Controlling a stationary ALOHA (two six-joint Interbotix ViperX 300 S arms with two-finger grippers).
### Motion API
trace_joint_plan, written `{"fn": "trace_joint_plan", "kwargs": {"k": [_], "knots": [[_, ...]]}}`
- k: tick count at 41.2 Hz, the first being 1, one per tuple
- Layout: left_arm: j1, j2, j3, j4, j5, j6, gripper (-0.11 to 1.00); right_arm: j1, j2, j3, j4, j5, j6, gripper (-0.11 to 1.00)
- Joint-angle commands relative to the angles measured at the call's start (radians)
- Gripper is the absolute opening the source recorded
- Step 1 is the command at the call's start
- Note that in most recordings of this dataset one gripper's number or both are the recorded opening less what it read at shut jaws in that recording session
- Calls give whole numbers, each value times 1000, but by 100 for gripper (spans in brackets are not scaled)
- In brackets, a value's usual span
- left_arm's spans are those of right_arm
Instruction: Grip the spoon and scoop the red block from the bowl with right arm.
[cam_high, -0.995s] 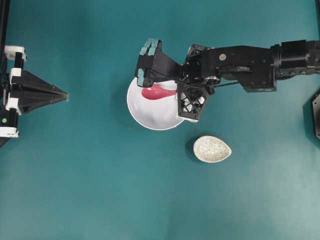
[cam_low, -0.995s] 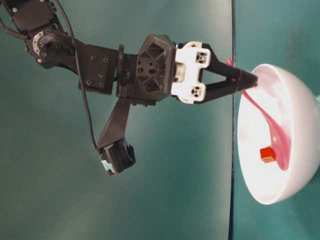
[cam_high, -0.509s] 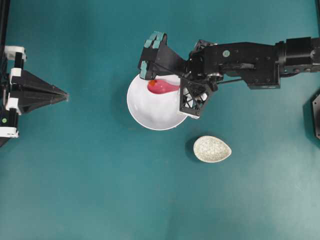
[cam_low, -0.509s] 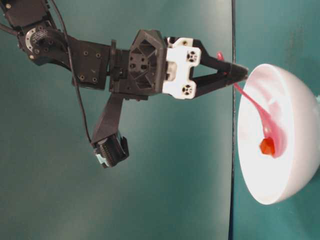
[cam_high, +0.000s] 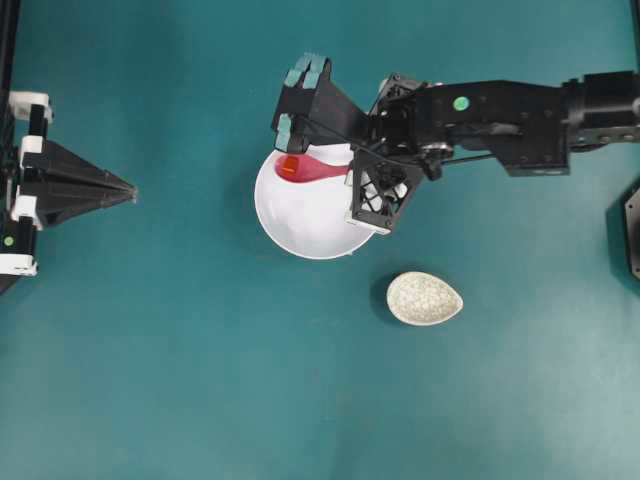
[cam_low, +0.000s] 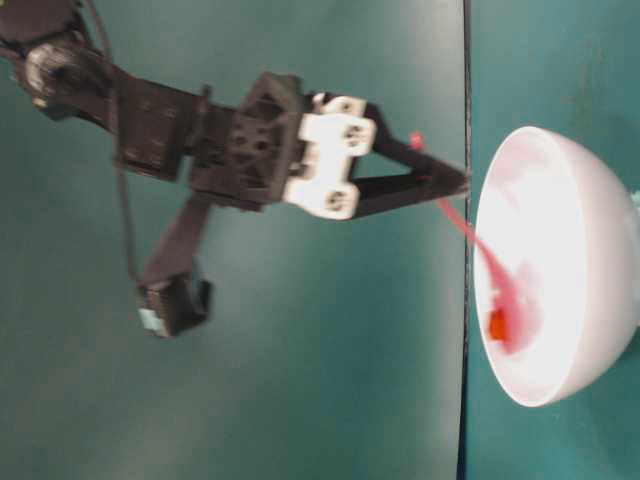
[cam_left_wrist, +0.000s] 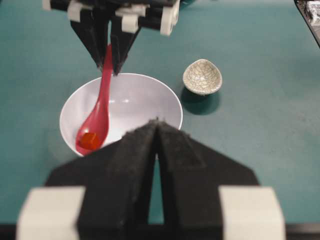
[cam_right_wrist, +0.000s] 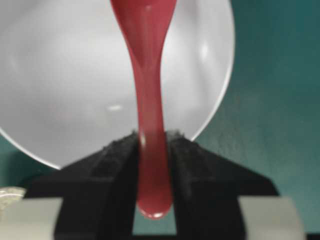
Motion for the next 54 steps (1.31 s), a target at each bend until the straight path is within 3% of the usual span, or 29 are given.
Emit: {"fn": "trace_joint_plan", "kwargs": {"k": [1,12,29,54], "knots": [[-2,3,-28,2,-9,2,0,0,-61,-2,-5,-8,3,24],[-2,3,-29,2,-9,2,0,12,-160,46,-2,3,6,24],[-2,3,-29,2,-9,-8,0,23,-285,44,14,31,12,24],[-2,-20,-32,2,9,-8,0,52,-344,34,12,26,106,24]]}}
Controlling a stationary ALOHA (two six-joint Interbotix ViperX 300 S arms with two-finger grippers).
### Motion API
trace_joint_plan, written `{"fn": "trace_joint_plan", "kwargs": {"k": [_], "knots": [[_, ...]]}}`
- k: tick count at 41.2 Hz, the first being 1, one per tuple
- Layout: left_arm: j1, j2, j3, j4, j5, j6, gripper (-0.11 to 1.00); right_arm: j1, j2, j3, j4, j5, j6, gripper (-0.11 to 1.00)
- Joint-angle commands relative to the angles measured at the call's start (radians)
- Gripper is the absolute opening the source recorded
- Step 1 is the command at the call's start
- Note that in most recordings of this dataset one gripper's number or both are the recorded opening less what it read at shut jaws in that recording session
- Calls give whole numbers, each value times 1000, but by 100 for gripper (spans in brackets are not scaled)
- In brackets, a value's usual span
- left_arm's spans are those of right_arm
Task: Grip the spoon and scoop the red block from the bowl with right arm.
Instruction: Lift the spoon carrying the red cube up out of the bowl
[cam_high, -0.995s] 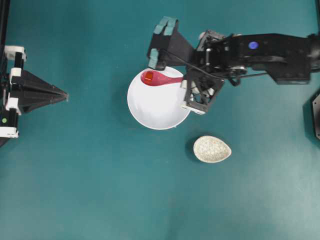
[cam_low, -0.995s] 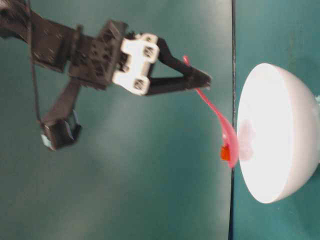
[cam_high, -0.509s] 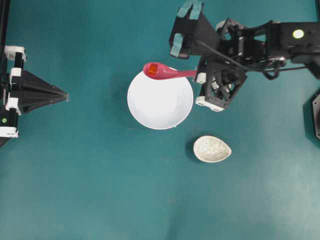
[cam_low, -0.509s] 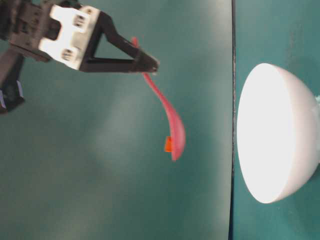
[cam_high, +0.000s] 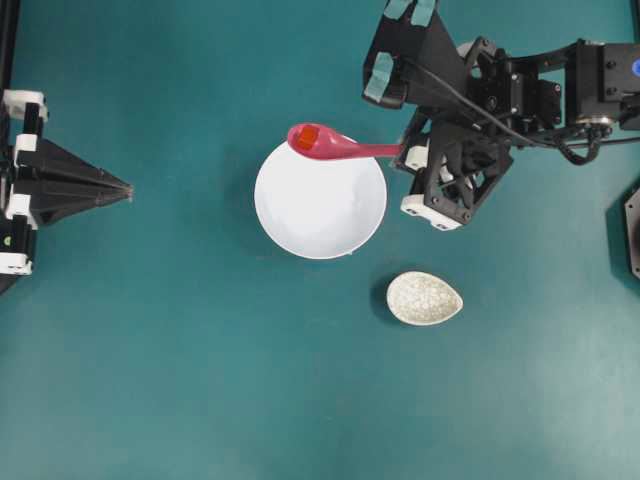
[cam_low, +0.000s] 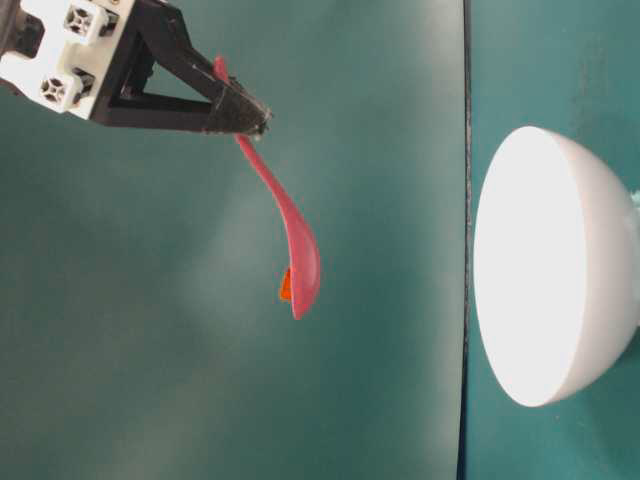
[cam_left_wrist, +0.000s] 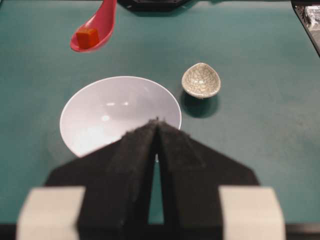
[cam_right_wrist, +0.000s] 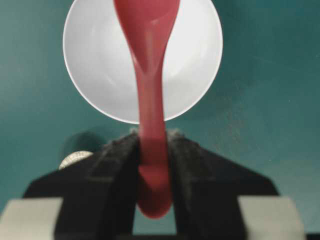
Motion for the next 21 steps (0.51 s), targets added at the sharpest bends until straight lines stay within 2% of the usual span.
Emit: {"fn": "trace_joint_plan", "kwargs": {"k": [1,21], "knots": [[-2,3,-31,2,-3,2,0,5,-29,-28,-6,-5,3,24],[-2,3,-31,2,8,15,0,5,-40,-28,-32,0,3,24]]}}
